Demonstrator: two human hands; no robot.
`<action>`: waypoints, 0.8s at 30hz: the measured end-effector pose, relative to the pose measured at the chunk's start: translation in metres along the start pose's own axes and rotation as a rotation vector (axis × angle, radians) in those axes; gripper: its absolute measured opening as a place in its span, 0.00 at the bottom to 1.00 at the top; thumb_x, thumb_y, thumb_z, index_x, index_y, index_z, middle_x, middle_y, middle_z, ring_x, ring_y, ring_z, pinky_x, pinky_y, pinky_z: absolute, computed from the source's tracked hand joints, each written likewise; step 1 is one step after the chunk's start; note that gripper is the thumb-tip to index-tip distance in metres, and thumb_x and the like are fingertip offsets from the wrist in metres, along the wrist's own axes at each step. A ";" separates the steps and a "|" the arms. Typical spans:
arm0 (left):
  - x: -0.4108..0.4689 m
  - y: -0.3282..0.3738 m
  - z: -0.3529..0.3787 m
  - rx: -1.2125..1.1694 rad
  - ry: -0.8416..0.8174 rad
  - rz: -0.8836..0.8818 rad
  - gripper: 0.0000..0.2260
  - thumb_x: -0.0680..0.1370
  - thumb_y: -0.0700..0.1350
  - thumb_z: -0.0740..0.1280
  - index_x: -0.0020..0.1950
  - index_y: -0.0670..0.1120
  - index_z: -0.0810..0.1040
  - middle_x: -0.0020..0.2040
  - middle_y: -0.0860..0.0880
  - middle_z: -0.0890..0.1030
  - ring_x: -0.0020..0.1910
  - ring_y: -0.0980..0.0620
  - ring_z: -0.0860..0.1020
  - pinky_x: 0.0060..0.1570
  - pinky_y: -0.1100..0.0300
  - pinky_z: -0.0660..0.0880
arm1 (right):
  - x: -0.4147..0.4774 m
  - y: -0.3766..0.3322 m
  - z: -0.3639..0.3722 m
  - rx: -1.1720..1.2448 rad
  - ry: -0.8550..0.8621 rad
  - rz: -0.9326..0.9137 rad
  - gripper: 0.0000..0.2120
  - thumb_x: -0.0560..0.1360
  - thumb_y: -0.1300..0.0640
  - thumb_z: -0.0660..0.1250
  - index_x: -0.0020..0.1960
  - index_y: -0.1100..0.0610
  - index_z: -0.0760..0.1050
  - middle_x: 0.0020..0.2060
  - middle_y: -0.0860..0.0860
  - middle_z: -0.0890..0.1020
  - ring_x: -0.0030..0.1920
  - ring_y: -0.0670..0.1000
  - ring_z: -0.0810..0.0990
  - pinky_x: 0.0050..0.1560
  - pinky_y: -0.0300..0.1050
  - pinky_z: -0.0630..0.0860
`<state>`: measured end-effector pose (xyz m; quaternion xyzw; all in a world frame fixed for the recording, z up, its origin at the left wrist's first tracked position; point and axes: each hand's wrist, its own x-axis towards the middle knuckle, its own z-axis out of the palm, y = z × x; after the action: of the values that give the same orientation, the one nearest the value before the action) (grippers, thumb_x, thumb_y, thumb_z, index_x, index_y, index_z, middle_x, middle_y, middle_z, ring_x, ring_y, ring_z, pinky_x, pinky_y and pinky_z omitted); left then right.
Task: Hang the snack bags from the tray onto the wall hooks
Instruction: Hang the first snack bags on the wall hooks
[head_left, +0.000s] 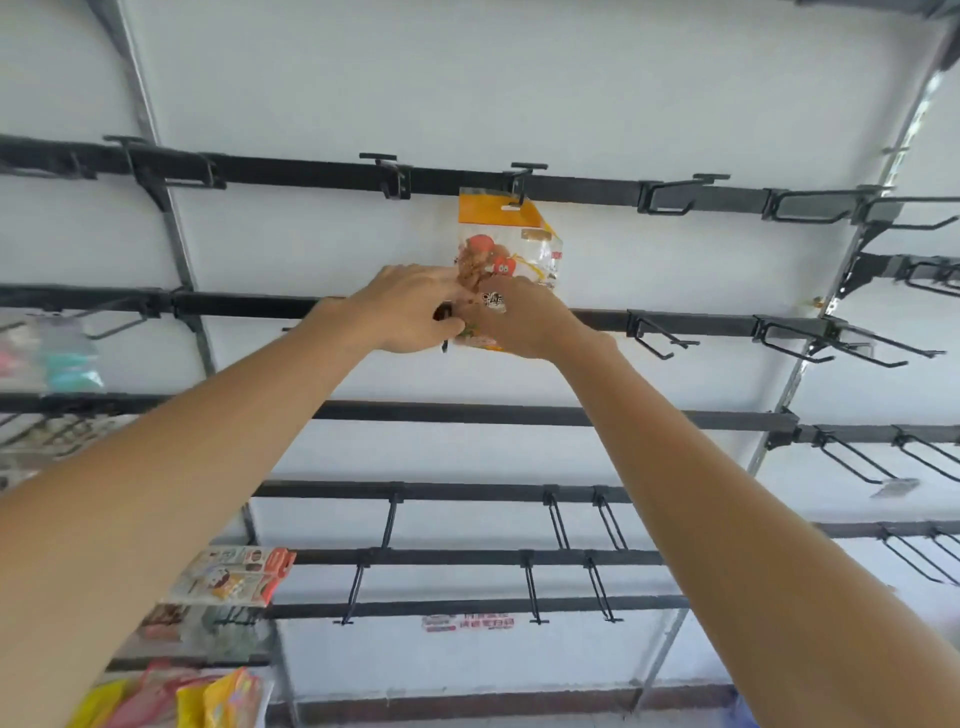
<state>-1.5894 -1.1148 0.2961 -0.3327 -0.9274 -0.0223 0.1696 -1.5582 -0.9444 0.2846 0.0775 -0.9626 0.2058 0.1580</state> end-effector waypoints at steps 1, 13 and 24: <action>-0.013 0.002 -0.001 -0.009 -0.027 -0.032 0.20 0.82 0.51 0.60 0.75 0.56 0.67 0.76 0.50 0.67 0.74 0.45 0.63 0.70 0.47 0.62 | -0.008 -0.005 0.004 -0.034 -0.027 -0.021 0.24 0.79 0.41 0.61 0.70 0.51 0.72 0.68 0.55 0.74 0.68 0.61 0.72 0.66 0.58 0.70; -0.208 -0.041 0.026 0.046 -0.335 -0.471 0.28 0.81 0.55 0.60 0.80 0.57 0.54 0.81 0.51 0.55 0.78 0.45 0.54 0.75 0.47 0.54 | -0.085 -0.098 0.119 -0.041 -0.410 -0.167 0.33 0.80 0.40 0.61 0.79 0.51 0.58 0.78 0.54 0.62 0.77 0.58 0.58 0.75 0.59 0.61; -0.374 -0.109 0.085 -0.054 -0.484 -0.610 0.23 0.79 0.53 0.59 0.75 0.56 0.63 0.74 0.48 0.68 0.71 0.42 0.67 0.66 0.42 0.67 | -0.135 -0.197 0.276 -0.070 -0.677 -0.246 0.33 0.77 0.37 0.63 0.77 0.49 0.62 0.74 0.55 0.69 0.73 0.61 0.66 0.71 0.59 0.66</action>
<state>-1.4131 -1.4147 0.1003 -0.0418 -0.9960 -0.0170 -0.0773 -1.4646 -1.2270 0.0735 0.2509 -0.9503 0.1151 -0.1439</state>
